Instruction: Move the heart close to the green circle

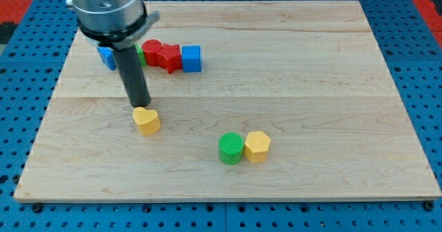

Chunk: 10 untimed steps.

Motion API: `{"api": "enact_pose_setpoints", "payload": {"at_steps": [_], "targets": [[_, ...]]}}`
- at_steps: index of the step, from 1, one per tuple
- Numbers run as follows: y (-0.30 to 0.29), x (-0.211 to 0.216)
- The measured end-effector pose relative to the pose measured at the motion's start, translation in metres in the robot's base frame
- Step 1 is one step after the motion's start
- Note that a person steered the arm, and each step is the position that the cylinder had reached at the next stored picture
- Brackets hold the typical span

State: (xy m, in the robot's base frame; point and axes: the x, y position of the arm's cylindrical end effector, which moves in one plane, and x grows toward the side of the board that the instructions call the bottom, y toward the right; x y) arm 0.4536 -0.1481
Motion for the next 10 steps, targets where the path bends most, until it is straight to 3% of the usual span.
{"api": "enact_pose_setpoints", "payload": {"at_steps": [2, 3, 4, 5, 6, 8, 10], "targets": [[0.057, 0.055], [0.048, 0.054], [-0.005, 0.055], [0.032, 0.096], [0.076, 0.096], [0.051, 0.101], [0.095, 0.045]]}}
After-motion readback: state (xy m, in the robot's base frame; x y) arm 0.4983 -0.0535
